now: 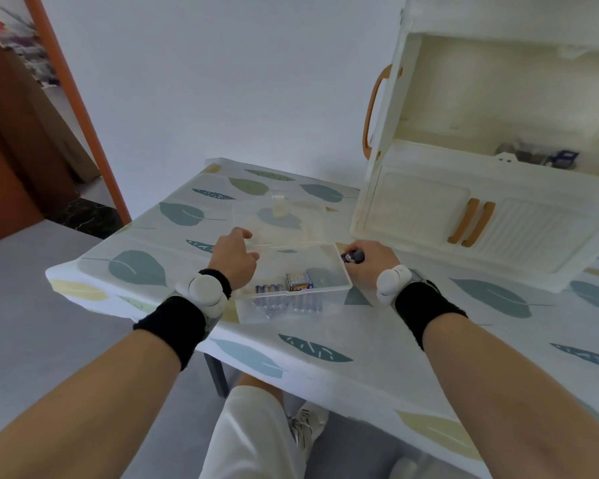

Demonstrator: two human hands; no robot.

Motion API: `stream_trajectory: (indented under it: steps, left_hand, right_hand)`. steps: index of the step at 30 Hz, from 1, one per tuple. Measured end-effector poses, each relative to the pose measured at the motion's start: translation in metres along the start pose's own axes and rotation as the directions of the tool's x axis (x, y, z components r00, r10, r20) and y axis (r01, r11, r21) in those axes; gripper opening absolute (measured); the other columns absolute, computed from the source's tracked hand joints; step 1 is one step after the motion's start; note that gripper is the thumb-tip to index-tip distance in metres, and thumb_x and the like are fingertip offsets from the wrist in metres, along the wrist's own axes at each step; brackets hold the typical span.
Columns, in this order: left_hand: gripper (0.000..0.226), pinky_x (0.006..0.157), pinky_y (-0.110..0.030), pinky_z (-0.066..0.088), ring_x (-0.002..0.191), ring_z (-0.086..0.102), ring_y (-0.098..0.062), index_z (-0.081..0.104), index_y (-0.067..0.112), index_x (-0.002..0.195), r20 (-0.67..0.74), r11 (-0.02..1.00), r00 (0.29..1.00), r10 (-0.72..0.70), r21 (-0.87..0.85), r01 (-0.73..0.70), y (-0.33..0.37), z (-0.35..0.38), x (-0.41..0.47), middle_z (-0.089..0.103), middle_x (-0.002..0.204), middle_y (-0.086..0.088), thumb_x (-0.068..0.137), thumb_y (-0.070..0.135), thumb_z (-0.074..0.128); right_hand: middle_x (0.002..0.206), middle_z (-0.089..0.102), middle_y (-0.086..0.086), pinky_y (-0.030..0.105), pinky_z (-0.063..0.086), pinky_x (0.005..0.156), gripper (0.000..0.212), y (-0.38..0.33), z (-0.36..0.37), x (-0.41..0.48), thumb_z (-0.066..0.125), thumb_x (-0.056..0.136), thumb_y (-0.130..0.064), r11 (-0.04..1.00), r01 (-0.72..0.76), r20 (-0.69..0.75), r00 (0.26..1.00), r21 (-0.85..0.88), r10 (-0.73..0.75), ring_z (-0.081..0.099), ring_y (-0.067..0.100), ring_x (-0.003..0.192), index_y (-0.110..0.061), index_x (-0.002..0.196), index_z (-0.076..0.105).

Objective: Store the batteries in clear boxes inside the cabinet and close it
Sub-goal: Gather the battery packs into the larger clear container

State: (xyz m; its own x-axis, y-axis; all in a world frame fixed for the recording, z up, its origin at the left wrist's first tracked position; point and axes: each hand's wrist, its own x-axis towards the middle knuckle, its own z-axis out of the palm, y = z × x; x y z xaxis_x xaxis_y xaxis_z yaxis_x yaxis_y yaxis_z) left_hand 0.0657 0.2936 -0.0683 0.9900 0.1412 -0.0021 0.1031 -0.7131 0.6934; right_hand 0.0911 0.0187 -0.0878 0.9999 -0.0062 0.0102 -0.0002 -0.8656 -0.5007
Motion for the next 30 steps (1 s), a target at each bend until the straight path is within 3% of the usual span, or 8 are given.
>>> stream_trajectory:
  steps: [4, 7, 11, 14, 19, 25, 30]
  left_hand:
    - [0.047, 0.106, -0.039, 0.040, 0.129, 0.047, -0.032, 0.045, 0.008, 0.139, 0.067, 0.999, 0.997, 0.035, -0.003, -0.035, 0.022, 0.021, -0.010, 0.049, 0.140, -0.016, 0.096, 0.015, 0.060]
    - [0.047, 0.106, -0.036, 0.038, 0.129, 0.047, -0.032, 0.044, 0.006, 0.139, 0.094, 0.997, 0.992, 0.083, -0.020, -0.081, 0.046, 0.043, -0.018, 0.048, 0.141, -0.016, 0.096, 0.015, 0.061]
    - [0.048, 0.109, -0.037, 0.037, 0.131, 0.046, -0.032, 0.045, 0.005, 0.140, 0.115, 0.990, 0.983, 0.144, -0.023, -0.143, 0.080, 0.072, -0.026, 0.048, 0.142, -0.016, 0.096, 0.015, 0.061]
    - [0.048, 0.108, -0.037, 0.039, 0.130, 0.047, -0.032, 0.045, 0.005, 0.140, 0.138, 0.980, 0.971, 0.197, -0.025, -0.196, 0.110, 0.095, -0.033, 0.048, 0.141, -0.017, 0.096, 0.013, 0.061]
    - [0.050, 0.108, -0.034, 0.038, 0.132, 0.046, -0.032, 0.042, 0.005, 0.142, 0.186, 0.966, 0.948, 0.257, -0.075, -0.247, 0.158, 0.133, -0.049, 0.044, 0.144, -0.016, 0.096, 0.013, 0.060]
    - [0.053, 0.105, -0.034, 0.039, 0.132, 0.045, -0.031, 0.041, 0.005, 0.144, 0.230, 0.956, 0.928, 0.293, -0.062, -0.287, 0.186, 0.157, -0.057, 0.044, 0.144, -0.015, 0.096, 0.015, 0.060]
    - [0.054, 0.107, -0.036, 0.039, 0.132, 0.046, -0.032, 0.041, 0.005, 0.144, 0.256, 0.967, 0.933, 0.253, -0.040, -0.251, 0.181, 0.167, -0.058, 0.044, 0.145, -0.016, 0.095, 0.016, 0.062]
  right_hand:
    - [0.107, 0.071, 0.001, 0.020, 0.037, 0.074, 0.026, 0.015, -0.032, -0.008, 0.071, 0.085, -0.029, 1.000, -0.002, -0.061, 0.998, 0.022, 0.003, 0.058, 0.016, 0.086, -0.022, 0.109, 0.071]
    - [0.112, 0.071, 0.004, 0.021, 0.039, 0.074, 0.029, 0.033, -0.060, -0.018, 0.071, 0.087, -0.028, 0.999, -0.038, -0.120, 0.992, 0.003, 0.038, 0.063, 0.022, 0.095, -0.019, 0.114, 0.069]
    - [0.113, 0.069, 0.002, 0.023, 0.037, 0.073, 0.029, 0.065, -0.098, -0.043, 0.068, 0.089, -0.032, 0.996, -0.090, -0.218, 0.973, -0.026, 0.082, 0.060, 0.019, 0.091, -0.019, 0.115, 0.066]
    - [0.112, 0.069, 0.000, 0.022, 0.037, 0.077, 0.029, 0.084, -0.123, -0.065, 0.068, 0.089, -0.033, 0.996, -0.094, -0.284, 0.955, 0.007, 0.092, 0.063, 0.022, 0.100, -0.022, 0.116, 0.067]
    - [0.102, 0.070, -0.006, 0.022, 0.038, 0.074, 0.027, 0.100, -0.147, -0.094, 0.070, 0.085, -0.036, 1.000, -0.028, -0.352, 0.935, 0.001, 0.026, 0.063, 0.015, 0.092, -0.026, 0.110, 0.068]
    - [0.110, 0.066, -0.005, 0.021, 0.041, 0.079, 0.045, 0.100, -0.140, -0.110, 0.075, 0.083, -0.037, 1.000, 0.014, -0.157, 0.987, -0.011, -0.015, 0.059, 0.012, 0.092, -0.026, 0.125, 0.061]
    - [0.099, 0.067, -0.007, 0.020, 0.045, 0.068, 0.037, 0.107, -0.127, -0.111, 0.077, 0.078, -0.033, 0.999, 0.033, -0.134, 0.990, -0.039, -0.038, 0.061, 0.012, 0.085, -0.025, 0.110, 0.062]
